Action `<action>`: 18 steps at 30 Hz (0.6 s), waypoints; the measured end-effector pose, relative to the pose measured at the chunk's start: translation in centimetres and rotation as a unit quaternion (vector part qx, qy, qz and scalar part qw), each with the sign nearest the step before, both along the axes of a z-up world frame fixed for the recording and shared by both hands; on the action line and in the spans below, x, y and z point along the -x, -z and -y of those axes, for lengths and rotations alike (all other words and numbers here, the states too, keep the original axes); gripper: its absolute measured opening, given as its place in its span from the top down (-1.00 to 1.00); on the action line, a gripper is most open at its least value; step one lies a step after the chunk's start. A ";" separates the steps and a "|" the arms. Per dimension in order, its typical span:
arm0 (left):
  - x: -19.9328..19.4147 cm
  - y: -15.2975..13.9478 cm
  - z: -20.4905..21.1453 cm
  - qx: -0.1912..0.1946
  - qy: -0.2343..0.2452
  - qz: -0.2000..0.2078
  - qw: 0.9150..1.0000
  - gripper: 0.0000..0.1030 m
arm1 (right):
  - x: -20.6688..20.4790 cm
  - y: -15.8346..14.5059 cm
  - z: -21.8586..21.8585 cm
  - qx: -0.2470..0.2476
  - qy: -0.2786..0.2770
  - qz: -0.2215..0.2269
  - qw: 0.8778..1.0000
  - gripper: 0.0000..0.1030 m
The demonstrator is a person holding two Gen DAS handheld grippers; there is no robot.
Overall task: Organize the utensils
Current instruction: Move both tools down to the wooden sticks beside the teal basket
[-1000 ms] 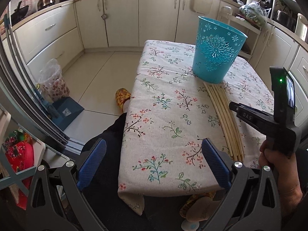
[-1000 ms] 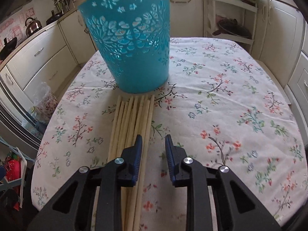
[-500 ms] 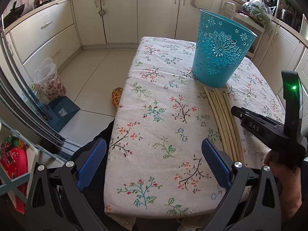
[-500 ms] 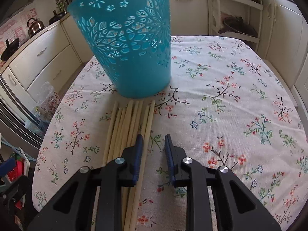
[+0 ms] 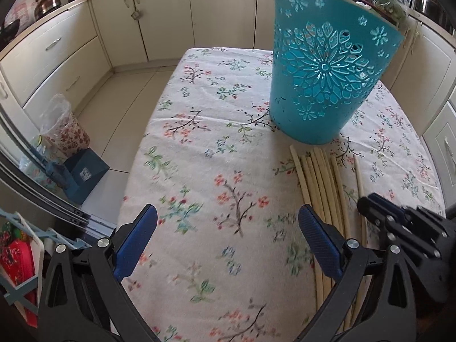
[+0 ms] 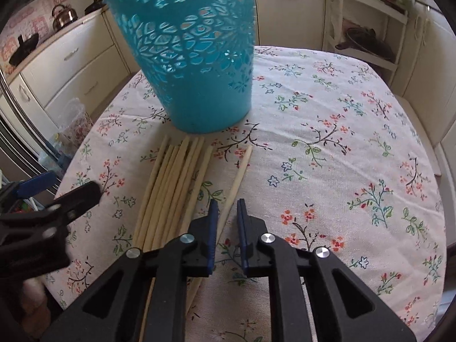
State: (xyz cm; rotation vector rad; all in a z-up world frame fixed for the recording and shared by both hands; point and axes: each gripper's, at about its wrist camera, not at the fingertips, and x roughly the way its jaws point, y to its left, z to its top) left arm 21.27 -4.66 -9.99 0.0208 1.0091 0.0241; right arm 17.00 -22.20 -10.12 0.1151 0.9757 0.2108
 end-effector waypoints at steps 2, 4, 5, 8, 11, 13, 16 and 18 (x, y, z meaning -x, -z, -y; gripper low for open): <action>-1.0 0.4 0.6 -0.005 0.000 -0.003 1.000 -0.85 | 0.2 0.0 0.3 -0.011 0.004 0.001 1.000 0.73; -1.9 0.8 1.2 -0.003 -0.004 -0.007 1.000 -0.85 | 0.3 0.0 0.3 -0.013 0.005 0.002 1.000 0.72; -2.2 0.9 1.4 0.001 -0.003 -0.009 1.000 -0.85 | 0.3 0.0 0.3 -0.017 0.005 0.003 1.000 0.71; -2.9 1.5 2.6 -0.010 0.001 -0.015 1.000 -0.85 | 0.3 0.0 0.4 -0.026 0.007 0.002 1.000 0.70; -3.4 2.2 3.4 -0.019 0.007 -0.016 1.000 -0.85 | 0.3 0.0 0.5 -0.031 0.008 0.002 0.999 0.70; -3.5 2.3 3.5 -0.019 0.006 -0.011 1.000 -0.85 | 0.4 -0.1 0.4 -0.029 0.007 0.003 1.000 0.70; -3.8 2.2 3.6 -0.025 0.003 -0.010 1.000 -0.81 | 0.2 -0.1 0.5 -0.034 0.005 0.005 0.999 0.66; -3.8 2.1 3.2 -0.023 0.005 -0.013 1.000 -0.70 | 0.1 0.0 0.7 -0.039 0.007 0.005 0.999 0.65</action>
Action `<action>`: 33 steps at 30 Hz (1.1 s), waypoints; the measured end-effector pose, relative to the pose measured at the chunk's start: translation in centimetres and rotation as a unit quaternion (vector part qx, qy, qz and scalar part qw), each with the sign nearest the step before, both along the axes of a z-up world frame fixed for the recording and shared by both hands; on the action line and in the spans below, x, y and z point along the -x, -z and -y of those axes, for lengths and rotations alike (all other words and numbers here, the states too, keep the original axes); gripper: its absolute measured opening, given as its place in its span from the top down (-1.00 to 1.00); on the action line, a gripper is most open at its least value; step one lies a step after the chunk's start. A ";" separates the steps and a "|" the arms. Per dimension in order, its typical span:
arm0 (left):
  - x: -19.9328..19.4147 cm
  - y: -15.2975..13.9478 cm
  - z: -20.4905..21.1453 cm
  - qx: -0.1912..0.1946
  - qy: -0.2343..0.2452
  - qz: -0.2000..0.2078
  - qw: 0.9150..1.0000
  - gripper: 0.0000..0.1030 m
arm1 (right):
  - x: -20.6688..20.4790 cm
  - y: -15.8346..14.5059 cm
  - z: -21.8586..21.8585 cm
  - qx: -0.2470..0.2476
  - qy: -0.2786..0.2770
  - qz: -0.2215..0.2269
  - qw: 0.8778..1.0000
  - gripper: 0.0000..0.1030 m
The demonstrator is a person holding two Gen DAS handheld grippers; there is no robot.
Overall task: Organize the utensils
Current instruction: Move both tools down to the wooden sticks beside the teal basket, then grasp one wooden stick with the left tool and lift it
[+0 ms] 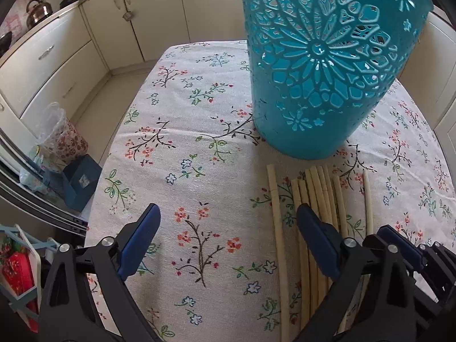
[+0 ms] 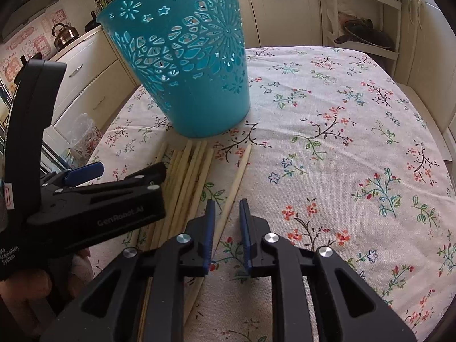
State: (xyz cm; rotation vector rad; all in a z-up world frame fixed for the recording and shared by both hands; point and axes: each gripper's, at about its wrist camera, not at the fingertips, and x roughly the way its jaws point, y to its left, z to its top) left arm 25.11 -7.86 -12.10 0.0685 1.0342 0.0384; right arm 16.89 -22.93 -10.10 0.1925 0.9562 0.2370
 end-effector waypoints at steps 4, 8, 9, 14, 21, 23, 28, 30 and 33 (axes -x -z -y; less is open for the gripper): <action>0.0 0.4 -1.4 0.007 0.012 -0.003 1.000 -0.65 | -0.3 0.0 -0.1 -0.002 0.003 0.005 1.000 0.59; -0.1 0.4 -1.8 0.022 0.039 0.003 0.999 -0.40 | -0.2 -0.1 -0.9 0.020 -0.006 0.010 1.000 0.55; -0.1 0.2 -1.5 0.022 0.051 0.005 0.998 -0.24 | -0.2 -0.1 -0.9 0.021 -0.012 0.009 1.000 0.55; -0.4 -0.4 -0.8 0.037 0.117 -0.006 0.992 0.56 | -0.2 -0.1 -0.1 0.020 -0.006 0.003 1.000 0.79; -0.8 -0.4 -0.7 0.013 0.117 -0.026 0.993 0.43 | -0.6 0.0 -0.4 0.011 -0.017 0.005 1.000 0.76; -0.8 -0.5 0.0 0.015 0.149 -0.032 0.988 0.81 | -0.6 0.0 -0.4 0.010 -0.019 0.003 1.000 0.83; -0.3 -1.2 -1.2 0.037 0.155 -0.028 0.987 0.90 | -0.5 0.1 0.0 0.002 -0.012 0.005 1.000 0.83; 0.2 -2.7 -2.9 0.074 0.145 -0.009 0.987 0.90 | -0.5 0.1 -0.1 0.003 -0.012 0.006 1.000 0.83; 1.3 -7.1 -5.2 0.123 0.139 0.051 0.981 0.90 | -0.5 0.2 0.1 -0.005 -0.008 0.006 1.000 0.83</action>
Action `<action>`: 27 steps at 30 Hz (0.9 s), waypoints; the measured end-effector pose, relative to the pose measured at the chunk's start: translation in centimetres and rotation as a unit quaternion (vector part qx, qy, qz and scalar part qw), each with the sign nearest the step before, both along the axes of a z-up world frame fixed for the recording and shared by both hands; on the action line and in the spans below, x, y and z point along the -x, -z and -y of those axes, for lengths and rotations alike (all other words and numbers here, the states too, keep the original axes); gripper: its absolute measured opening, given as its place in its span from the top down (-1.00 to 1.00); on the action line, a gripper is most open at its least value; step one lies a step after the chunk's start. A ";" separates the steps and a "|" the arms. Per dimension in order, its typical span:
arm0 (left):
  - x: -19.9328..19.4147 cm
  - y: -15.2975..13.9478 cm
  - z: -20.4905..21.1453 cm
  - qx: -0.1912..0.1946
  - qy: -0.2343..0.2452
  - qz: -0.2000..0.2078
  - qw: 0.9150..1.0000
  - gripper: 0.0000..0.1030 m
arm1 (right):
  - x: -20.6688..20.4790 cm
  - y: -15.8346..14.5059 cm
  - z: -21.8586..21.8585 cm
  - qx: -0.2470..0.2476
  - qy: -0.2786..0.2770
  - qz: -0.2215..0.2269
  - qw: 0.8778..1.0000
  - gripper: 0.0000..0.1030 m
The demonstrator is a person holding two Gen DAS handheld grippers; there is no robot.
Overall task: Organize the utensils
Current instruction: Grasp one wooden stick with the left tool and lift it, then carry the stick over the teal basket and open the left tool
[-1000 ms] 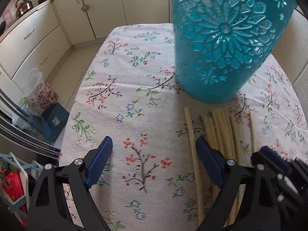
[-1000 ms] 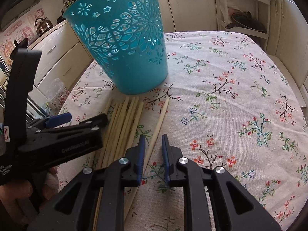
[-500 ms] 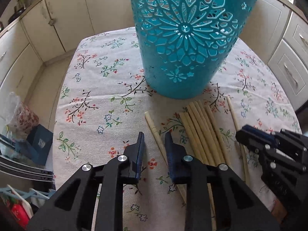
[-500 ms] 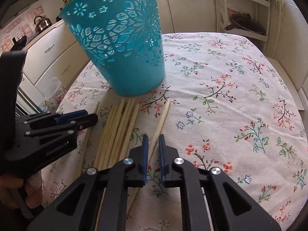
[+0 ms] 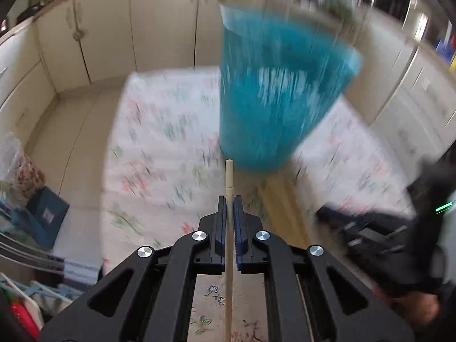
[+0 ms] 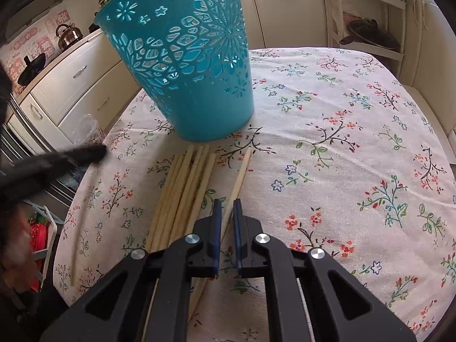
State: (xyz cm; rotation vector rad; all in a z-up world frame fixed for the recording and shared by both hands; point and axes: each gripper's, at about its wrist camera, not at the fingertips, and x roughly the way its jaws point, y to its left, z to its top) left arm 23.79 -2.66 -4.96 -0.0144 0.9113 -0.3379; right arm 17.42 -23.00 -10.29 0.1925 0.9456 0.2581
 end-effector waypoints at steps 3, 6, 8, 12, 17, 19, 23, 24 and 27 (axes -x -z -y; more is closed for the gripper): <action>0.8 -5.3 -1.7 0.059 -0.002 0.071 0.996 0.90 | 0.0 0.1 0.2 -0.007 0.004 0.000 1.000 0.83; 0.4 -10.4 -2.2 0.112 -0.010 0.142 0.984 0.90 | 0.2 0.1 0.2 -0.012 0.003 0.002 1.000 0.79; -0.3 -12.7 -1.6 0.134 -0.017 0.176 0.975 0.90 | 0.3 0.0 0.1 -0.013 0.001 0.006 1.000 0.71; -2.9 -15.6 0.1 0.168 -0.056 0.237 0.955 0.90 | 0.3 0.1 -0.1 -0.010 -0.001 0.011 1.000 0.65; -6.4 -16.3 2.2 0.175 -0.108 0.289 0.935 0.90 | 0.1 0.2 0.1 -0.022 0.002 0.011 1.000 0.63; -8.2 -15.7 3.5 0.155 -0.119 0.298 0.935 0.90 | -0.1 0.2 0.2 -0.027 0.003 0.010 1.000 0.63; -10.9 -12.9 5.8 0.103 -0.097 0.258 0.956 0.90 | -0.1 0.3 0.5 -0.033 0.004 0.010 0.999 0.63; -11.0 -12.1 6.4 0.087 -0.091 0.249 0.960 0.90 | -0.1 0.3 0.5 -0.032 0.004 0.010 0.999 0.63; -11.2 -9.9 6.7 0.055 -0.072 0.212 0.973 0.90 | 0.0 0.4 0.6 -0.032 0.004 0.010 0.999 0.63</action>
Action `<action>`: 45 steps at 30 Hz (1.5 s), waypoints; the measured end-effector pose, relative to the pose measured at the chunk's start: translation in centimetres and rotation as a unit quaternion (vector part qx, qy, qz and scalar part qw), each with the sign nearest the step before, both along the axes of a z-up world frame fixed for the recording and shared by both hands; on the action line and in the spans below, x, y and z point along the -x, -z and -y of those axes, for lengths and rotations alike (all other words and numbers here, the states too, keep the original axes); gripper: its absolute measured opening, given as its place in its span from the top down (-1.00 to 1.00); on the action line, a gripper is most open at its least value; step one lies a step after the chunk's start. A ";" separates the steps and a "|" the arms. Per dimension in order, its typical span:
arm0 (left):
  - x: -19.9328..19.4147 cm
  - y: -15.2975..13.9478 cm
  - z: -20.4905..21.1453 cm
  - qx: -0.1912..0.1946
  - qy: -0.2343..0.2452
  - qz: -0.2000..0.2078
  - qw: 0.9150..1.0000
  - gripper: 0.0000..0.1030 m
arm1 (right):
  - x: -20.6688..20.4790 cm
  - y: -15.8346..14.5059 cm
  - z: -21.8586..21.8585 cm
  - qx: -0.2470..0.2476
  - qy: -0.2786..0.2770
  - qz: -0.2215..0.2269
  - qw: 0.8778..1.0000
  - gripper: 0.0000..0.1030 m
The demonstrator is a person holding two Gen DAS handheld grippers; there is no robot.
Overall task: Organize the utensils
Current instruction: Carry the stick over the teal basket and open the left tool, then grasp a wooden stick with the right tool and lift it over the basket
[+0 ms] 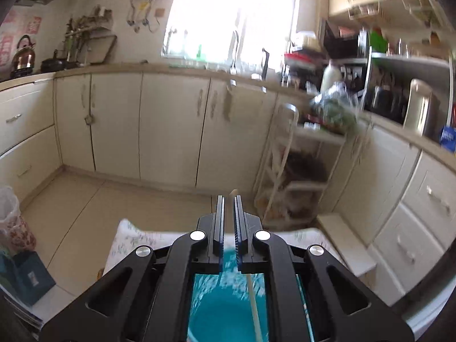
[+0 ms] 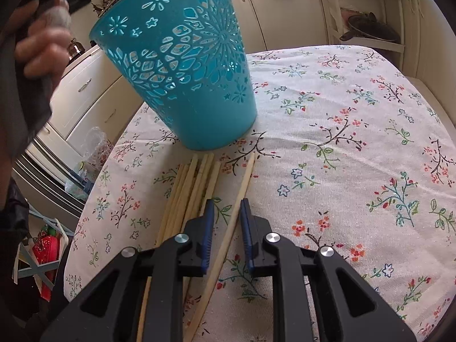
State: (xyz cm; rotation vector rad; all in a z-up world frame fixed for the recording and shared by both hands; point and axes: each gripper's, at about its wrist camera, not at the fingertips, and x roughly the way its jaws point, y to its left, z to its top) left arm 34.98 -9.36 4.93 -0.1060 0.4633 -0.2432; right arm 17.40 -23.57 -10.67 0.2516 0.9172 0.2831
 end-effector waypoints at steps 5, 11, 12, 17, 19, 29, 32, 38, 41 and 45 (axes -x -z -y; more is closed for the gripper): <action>2.1 1.5 -1.6 -0.017 0.005 -0.017 1.000 0.74 | 0.1 0.0 -0.1 0.001 -0.002 0.000 1.000 0.59; 6.8 3.6 -7.0 0.000 -0.050 -0.028 0.998 -0.25 | 0.1 -0.3 -0.4 0.019 -0.001 -0.003 1.000 0.59; 7.4 4.8 -8.0 -0.001 -0.060 -0.039 0.997 -0.36 | 0.2 -0.3 -0.5 0.024 0.000 -0.003 1.000 0.59; 8.6 11.1 -10.5 -0.017 -0.079 -0.114 0.990 -0.50 | 0.5 -0.5 -2.2 0.099 -0.010 0.010 0.995 0.66; 8.7 13.4 -11.0 -0.010 -0.077 -0.148 0.986 -0.54 | 0.6 -0.5 -3.4 0.146 -0.022 0.017 0.989 0.67; 8.8 17.0 -12.0 0.030 -0.066 -0.195 0.978 -0.69 | 1.1 -1.0 2.3 -0.064 0.022 -0.040 0.997 0.89; 8.6 17.3 -12.4 0.045 -0.067 -0.201 0.976 -0.70 | 2.5 -3.3 4.3 -0.166 0.034 -0.005 0.986 0.89; 8.5 17.3 -12.2 0.047 -0.065 -0.201 0.976 -0.72 | 1.9 -12.9 4.2 -0.218 0.021 0.125 0.968 0.89; 8.5 17.3 -12.2 0.051 -0.065 -0.200 0.976 -0.72 | -0.9 -17.6 3.0 -0.216 0.028 0.198 0.956 0.89; 8.5 17.3 -12.2 0.051 -0.064 -0.200 0.976 -0.74 | -6.0 -19.6 0.9 -0.190 0.049 0.242 0.950 0.89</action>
